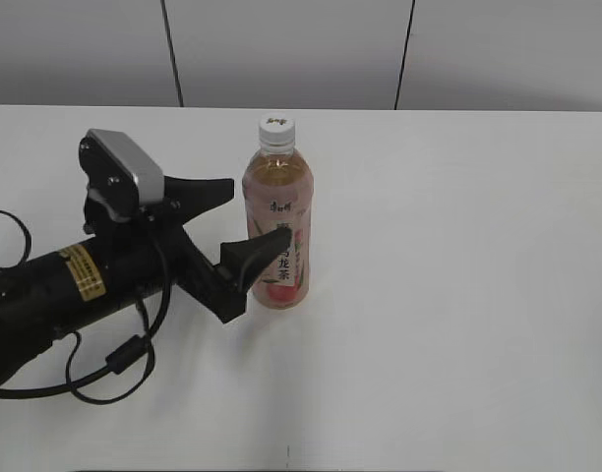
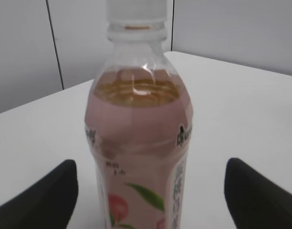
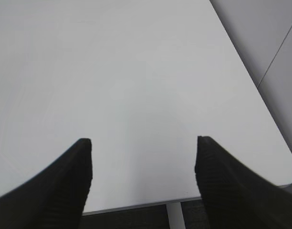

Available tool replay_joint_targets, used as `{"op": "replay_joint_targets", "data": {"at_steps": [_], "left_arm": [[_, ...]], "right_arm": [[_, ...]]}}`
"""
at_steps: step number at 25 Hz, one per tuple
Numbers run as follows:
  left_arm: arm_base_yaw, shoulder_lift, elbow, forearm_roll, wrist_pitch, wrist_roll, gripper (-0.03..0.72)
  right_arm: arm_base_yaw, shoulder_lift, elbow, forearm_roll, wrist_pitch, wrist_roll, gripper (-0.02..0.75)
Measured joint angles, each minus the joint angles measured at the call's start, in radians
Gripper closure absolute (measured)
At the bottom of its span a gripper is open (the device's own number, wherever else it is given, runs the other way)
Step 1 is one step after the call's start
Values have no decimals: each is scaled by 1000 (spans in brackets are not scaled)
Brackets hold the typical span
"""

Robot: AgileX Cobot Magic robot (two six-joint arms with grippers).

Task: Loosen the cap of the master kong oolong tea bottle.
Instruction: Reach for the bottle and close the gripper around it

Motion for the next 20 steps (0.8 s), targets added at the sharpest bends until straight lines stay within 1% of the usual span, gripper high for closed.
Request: {"op": "replay_joint_targets", "data": {"at_steps": [9, 20], "left_arm": [[0, 4, -107, 43, 92, 0, 115], [0, 121, -207, 61, 89, -25, 113]], "right_arm": [[0, 0, 0, 0, 0, 0, 226], [0, 0, 0, 0, 0, 0, 226]]}}
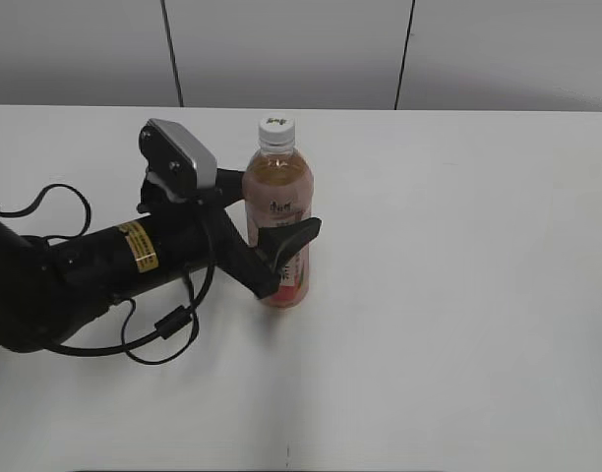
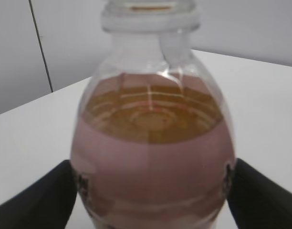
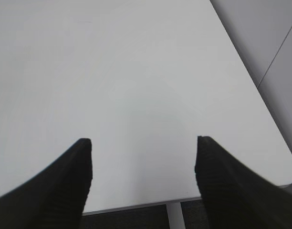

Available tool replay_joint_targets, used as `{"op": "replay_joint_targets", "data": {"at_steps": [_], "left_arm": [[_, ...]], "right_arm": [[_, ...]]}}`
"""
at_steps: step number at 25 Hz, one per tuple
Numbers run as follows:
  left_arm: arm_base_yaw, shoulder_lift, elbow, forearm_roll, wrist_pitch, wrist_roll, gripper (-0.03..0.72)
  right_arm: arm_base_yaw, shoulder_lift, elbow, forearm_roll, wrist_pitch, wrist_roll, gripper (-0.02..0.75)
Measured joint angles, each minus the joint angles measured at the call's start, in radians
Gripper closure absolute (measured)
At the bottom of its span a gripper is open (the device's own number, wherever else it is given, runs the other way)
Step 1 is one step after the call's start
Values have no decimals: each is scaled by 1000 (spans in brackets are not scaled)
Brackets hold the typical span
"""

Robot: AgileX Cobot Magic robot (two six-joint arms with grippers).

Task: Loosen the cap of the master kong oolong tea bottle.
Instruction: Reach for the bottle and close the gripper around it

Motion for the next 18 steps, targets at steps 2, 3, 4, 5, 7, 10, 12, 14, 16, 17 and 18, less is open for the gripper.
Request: {"op": "replay_joint_targets", "data": {"at_steps": [2, 3, 4, 5, 7, 10, 12, 14, 16, 17, 18], "left_arm": [[0, 11, -15, 0, -5, 0, 119], [0, 15, -19, 1, -7, 0, 125], [0, 19, -23, 1, -9, 0, 134], [0, 21, -26, 1, -10, 0, 148], [0, 22, -27, 2, -10, 0, 190], [0, 22, -27, 8, -12, 0, 266], [0, 22, -27, 10, -12, -2, 267], [0, 22, -27, 12, -13, -2, 267], [0, 22, -27, 17, -14, -2, 267], [0, 20, -27, 20, -14, -2, 267], [0, 18, -27, 28, -10, -2, 267]], "right_arm": [[0, 0, 0, 0, 0, 0, 226], [0, 0, 0, 0, 0, 0, 226], [0, 0, 0, 0, 0, 0, 226], [0, 0, 0, 0, 0, 0, 226], [0, 0, 0, 0, 0, 0, 226], [0, 0, 0, 5, 0, 0, 226], [0, 0, 0, 6, 0, 0, 226], [0, 0, 0, 12, 0, -3, 226], [0, 0, -6, 31, -1, -5, 226], [0, 0, -15, 46, -3, -5, 226], [0, 9, -26, 58, -4, -7, 226]]}}
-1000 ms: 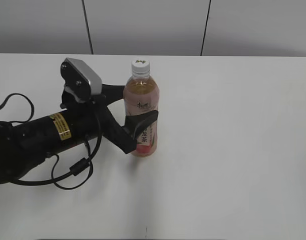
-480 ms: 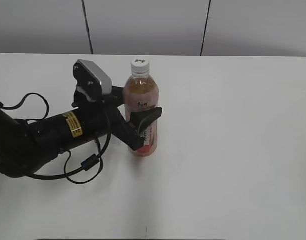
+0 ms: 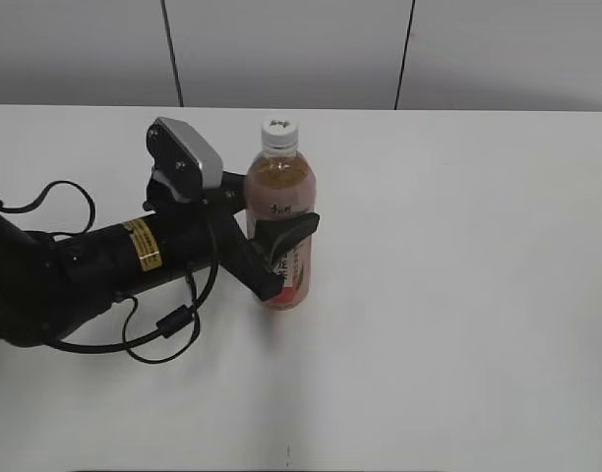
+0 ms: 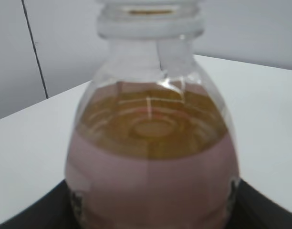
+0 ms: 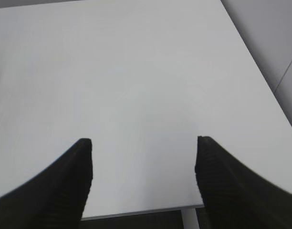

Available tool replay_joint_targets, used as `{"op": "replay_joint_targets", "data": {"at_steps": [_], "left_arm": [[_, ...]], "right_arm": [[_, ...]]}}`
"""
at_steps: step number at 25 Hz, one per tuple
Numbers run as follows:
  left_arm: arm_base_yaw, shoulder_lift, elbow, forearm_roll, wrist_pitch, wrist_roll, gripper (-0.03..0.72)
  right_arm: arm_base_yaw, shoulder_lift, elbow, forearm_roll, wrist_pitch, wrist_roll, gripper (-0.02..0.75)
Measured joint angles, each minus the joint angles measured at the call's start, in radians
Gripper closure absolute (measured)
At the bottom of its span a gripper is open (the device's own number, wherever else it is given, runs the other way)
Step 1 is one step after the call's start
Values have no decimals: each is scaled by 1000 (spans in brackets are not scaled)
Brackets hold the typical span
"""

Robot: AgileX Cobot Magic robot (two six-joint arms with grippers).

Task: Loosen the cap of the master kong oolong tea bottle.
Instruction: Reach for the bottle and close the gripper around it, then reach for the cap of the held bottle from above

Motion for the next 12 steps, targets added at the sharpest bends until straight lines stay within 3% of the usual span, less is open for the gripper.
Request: {"op": "replay_joint_targets", "data": {"at_steps": [3, 7, 12], "left_arm": [[0, -20, 0, 44, 35, 0, 267], [0, -78, 0, 137, 135, 0, 267], [-2, -151, 0, 165, 286, 0, 267]], "right_arm": [[0, 101, -49, 72, -3, -48, 226], [0, 349, -129, 263, -11, -167, 226], [0, 659, -228, 421, -24, -303, 226]]}}
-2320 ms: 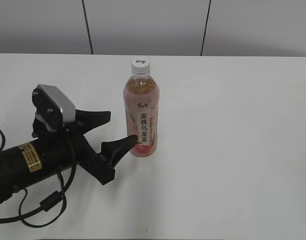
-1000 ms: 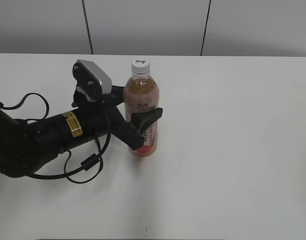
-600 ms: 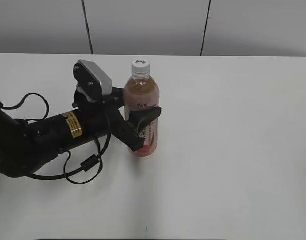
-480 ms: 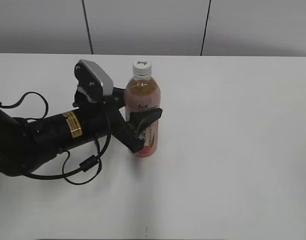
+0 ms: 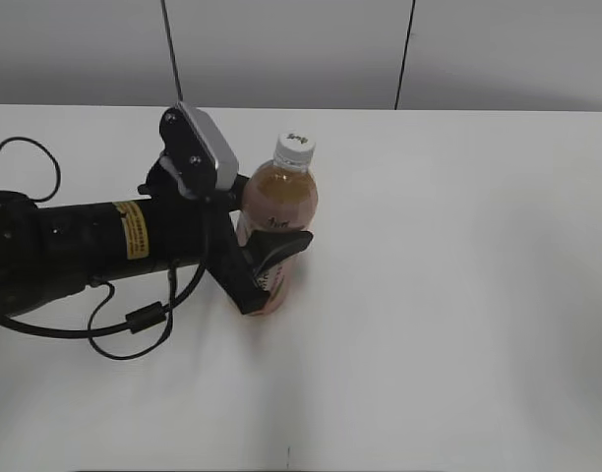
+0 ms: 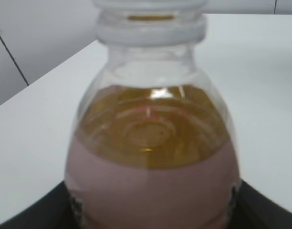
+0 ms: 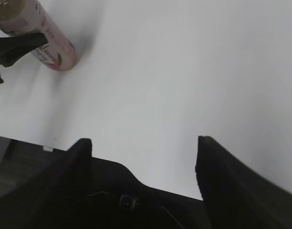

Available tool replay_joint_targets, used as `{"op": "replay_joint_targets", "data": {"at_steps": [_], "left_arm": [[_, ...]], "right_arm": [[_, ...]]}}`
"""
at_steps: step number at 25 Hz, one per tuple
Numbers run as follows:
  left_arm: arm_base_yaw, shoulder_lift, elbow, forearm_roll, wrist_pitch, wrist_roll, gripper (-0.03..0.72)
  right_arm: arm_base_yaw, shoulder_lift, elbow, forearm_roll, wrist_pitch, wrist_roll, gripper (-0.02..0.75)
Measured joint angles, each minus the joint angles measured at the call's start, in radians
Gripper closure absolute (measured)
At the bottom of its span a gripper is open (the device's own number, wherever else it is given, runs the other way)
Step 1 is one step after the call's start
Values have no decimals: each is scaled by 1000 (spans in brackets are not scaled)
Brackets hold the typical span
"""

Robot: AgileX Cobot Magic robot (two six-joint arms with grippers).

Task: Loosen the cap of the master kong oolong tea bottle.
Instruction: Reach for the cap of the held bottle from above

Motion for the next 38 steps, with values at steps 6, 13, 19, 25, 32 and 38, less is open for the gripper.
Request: {"op": "replay_joint_targets", "data": {"at_steps": [6, 13, 19, 25, 32, 38], "left_arm": [[0, -36, 0, 41, 71, 0, 267], [0, -36, 0, 54, 73, 0, 267], [-1, -36, 0, 63, 73, 0, 267], [-2, -36, 0, 70, 71, 1, 267], [-2, -37, 0, 84, 71, 1, 267], [-2, -37, 0, 88, 71, 2, 267]], "right_arm": [[0, 290, -133, 128, 13, -56, 226], [167, 510, -285, 208, 16, 22, 232], [394, 687, -435, 126, -14, 322, 237], [467, 819, -544, 96, -25, 578, 237], [477, 961, -671, 103, -13, 711, 237], [500, 1051, -733, 80, -11, 802, 237]]}}
